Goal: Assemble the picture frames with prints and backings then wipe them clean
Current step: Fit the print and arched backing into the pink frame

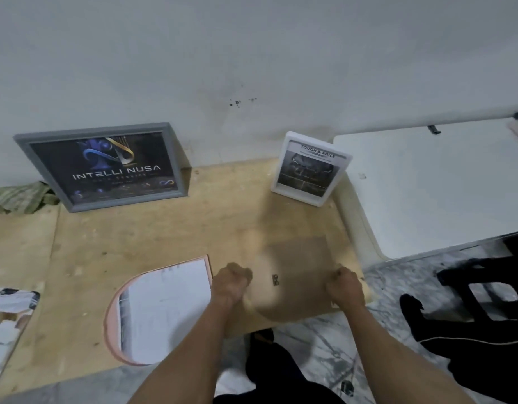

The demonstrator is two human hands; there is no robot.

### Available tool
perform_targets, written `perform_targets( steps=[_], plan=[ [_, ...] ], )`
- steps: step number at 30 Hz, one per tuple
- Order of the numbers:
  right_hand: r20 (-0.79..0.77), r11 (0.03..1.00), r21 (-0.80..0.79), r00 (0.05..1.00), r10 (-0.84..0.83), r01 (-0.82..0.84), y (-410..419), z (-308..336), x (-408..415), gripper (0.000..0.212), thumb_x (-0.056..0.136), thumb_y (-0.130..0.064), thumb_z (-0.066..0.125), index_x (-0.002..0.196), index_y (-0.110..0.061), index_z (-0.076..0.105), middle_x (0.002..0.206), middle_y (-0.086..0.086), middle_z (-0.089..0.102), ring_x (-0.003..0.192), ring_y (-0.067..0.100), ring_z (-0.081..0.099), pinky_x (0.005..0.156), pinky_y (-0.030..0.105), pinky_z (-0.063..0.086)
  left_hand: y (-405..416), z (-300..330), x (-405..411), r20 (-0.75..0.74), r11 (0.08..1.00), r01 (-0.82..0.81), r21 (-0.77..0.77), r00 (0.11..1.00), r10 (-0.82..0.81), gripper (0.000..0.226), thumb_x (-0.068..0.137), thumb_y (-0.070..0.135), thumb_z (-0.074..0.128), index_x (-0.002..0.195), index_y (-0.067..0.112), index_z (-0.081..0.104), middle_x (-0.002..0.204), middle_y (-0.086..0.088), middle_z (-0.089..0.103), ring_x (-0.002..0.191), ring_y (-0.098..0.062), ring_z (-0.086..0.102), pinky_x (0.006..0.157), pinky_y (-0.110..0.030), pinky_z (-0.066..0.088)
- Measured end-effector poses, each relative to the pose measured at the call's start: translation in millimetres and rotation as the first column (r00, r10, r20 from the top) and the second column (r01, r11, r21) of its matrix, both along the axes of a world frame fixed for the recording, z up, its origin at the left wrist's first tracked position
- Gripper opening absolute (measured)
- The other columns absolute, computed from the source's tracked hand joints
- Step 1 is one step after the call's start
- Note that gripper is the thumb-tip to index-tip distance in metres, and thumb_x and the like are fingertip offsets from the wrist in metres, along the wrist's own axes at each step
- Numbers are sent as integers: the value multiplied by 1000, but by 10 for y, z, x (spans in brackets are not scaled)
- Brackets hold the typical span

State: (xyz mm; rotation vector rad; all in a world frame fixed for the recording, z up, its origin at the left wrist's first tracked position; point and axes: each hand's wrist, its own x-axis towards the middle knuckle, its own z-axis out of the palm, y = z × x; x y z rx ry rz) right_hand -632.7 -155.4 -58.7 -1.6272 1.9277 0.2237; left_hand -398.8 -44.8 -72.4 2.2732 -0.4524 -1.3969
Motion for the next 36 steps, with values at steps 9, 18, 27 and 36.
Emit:
perform_targets(
  steps=[9,18,27,36],
  plan=[
    [212,923,84,898,-385,375,-151,-63,-180,30,92,-16,44,111,-3,64,111,20,63,102,37,59,86,42,47,5,-182,14,-61,979,-199,39,978,201,22,81,13,57,85,3,75,81,-14,75,78,-31,72,84,-39,58],
    [571,938,199,744,-346,284,199,135,796,15,84,-1,60,76,-10,68,75,10,64,67,21,54,62,30,42,760,245,943,-224,827,-530,-190,843,489,24,83,-11,60,87,10,71,69,-6,64,56,-20,49,50,-25,38],
    [583,961,259,777,-238,99,1191,-107,1728,16,82,1,61,73,-11,67,66,11,62,57,20,52,52,25,41,2028,147,1680,-148,705,-678,-208,735,662,19,86,-11,62,77,4,70,70,-14,63,57,-25,52,42,-23,42],
    [487,952,274,834,-260,136,1449,-323,1794,14,77,-3,61,70,-15,67,74,14,69,66,25,61,60,32,50,2218,37,1712,87,803,-577,-149,801,592,12,78,6,74,72,15,72,78,-8,70,76,-29,63,73,-36,56]
  ],
)
